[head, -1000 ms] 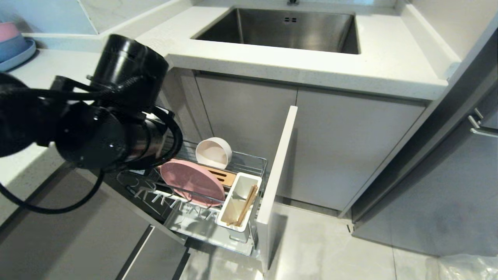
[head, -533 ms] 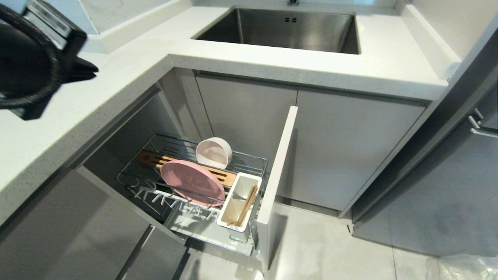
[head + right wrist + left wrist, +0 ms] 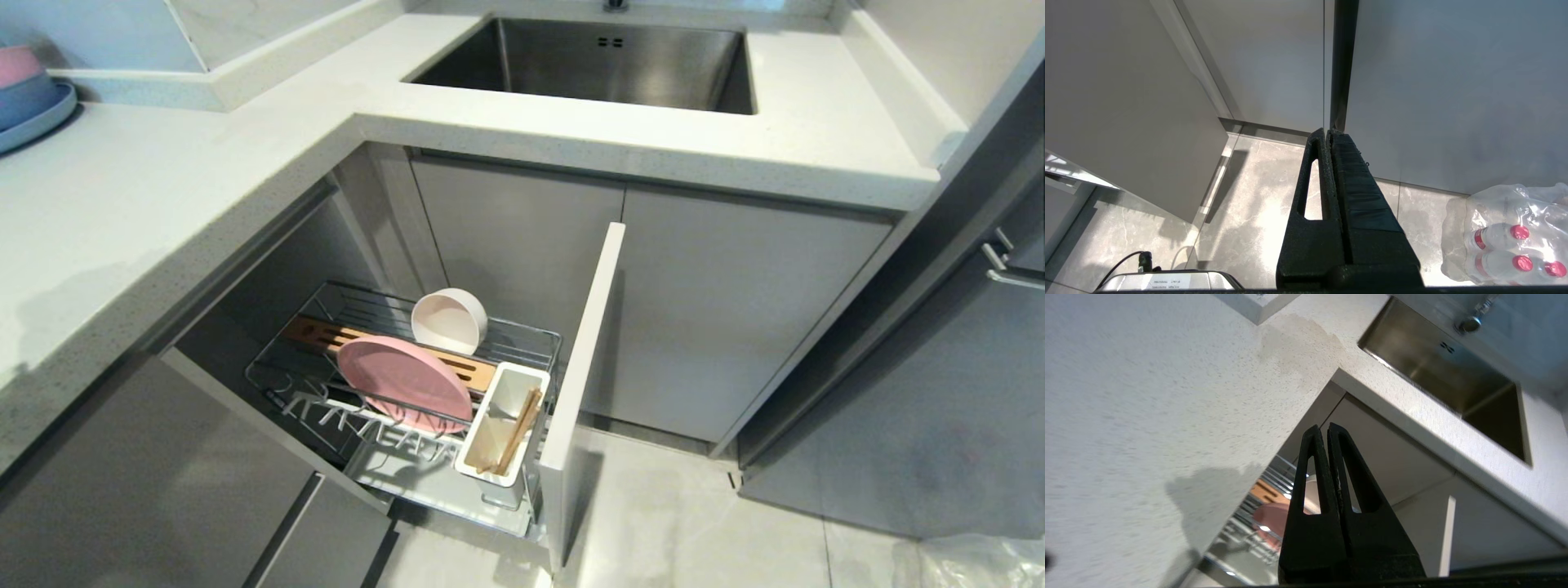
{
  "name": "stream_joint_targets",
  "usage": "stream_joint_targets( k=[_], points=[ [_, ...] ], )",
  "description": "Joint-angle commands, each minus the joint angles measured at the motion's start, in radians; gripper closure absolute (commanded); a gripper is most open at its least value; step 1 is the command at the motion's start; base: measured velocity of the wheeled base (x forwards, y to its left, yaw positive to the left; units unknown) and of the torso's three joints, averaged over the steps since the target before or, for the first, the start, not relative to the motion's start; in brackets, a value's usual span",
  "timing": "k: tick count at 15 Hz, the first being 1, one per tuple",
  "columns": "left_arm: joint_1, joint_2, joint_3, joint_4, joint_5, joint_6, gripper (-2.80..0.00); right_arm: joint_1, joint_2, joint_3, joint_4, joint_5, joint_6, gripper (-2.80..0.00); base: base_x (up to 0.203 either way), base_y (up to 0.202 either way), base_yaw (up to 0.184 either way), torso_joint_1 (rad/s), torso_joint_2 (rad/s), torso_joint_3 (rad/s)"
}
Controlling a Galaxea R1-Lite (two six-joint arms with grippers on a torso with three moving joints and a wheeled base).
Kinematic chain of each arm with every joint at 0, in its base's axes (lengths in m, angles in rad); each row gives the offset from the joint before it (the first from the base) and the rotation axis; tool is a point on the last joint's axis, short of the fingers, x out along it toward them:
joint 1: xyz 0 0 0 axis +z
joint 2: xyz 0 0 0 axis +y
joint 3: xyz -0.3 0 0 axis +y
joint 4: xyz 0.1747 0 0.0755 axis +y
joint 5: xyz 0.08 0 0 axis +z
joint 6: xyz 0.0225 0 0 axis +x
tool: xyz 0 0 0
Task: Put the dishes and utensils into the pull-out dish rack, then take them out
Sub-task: Take the plate out of the cupboard
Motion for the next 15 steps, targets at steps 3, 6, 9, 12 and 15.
stream_joint_targets(
  k=[3,6,9,12,15],
  points=[
    [0.157,-0.281,0.146,0.033,-0.228,0.099,0.0,0.0,0.001,0.002,0.0,0.0,0.0,0.0,0.0,0.0,0.0,0.0,0.0,0.0],
    [0.227,-0.495,0.293,0.086,-0.34,0.148,0.0,0.0,0.001,0.002,0.0,0.0,0.0,0.0,0.0,0.0,0.0,0.0,0.0,0.0],
    [0.256,-0.696,0.46,0.124,-0.379,0.223,0.0,0.0,0.001,0.002,0.0,0.0,0.0,0.0,0.0,0.0,0.0,0.0,0.0,0.0],
    [0.259,-0.824,0.567,0.183,-0.389,0.264,0.0,0.0,0.001,0.002,0.0,0.0,0.0,0.0,0.0,0.0,0.0,0.0,0.0,0.0],
    [0.259,-0.922,0.765,0.124,-0.39,0.311,0.0,0.0,0.001,0.002,0.0,0.0,0.0,0.0,0.0,0.0,0.0,0.0,0.0,0.0]
  ],
)
